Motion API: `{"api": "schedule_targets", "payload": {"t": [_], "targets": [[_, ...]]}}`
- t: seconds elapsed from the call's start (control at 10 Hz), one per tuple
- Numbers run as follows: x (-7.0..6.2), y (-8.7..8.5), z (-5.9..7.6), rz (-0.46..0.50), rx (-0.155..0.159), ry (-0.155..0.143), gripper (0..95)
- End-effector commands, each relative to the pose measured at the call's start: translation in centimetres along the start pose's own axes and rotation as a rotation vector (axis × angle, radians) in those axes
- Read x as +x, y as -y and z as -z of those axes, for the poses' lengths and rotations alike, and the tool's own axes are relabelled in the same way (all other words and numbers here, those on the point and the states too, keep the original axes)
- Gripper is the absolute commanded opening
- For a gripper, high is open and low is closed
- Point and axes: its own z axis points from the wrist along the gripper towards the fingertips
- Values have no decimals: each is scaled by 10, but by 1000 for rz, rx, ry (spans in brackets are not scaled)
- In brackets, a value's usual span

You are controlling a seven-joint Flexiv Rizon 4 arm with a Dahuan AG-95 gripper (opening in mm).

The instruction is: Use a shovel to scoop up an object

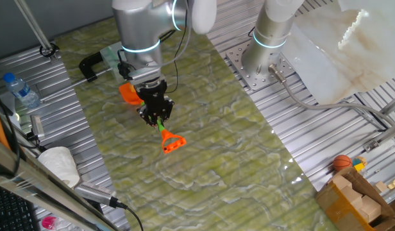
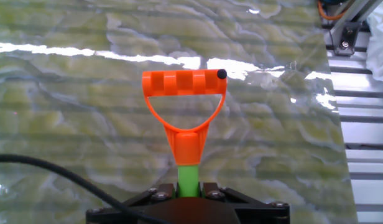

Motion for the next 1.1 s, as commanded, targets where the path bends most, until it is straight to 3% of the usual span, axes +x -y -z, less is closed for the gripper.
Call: {"api": "schedule_targets", "payload": {"t": [0.1,0.7,1.1], "targets": [[-6,8,-1,-14,-27,-32,0],[-16,16,-10,-65,-54,-80,0],[-21,19,-14,-131,-40,-135,0]]}}
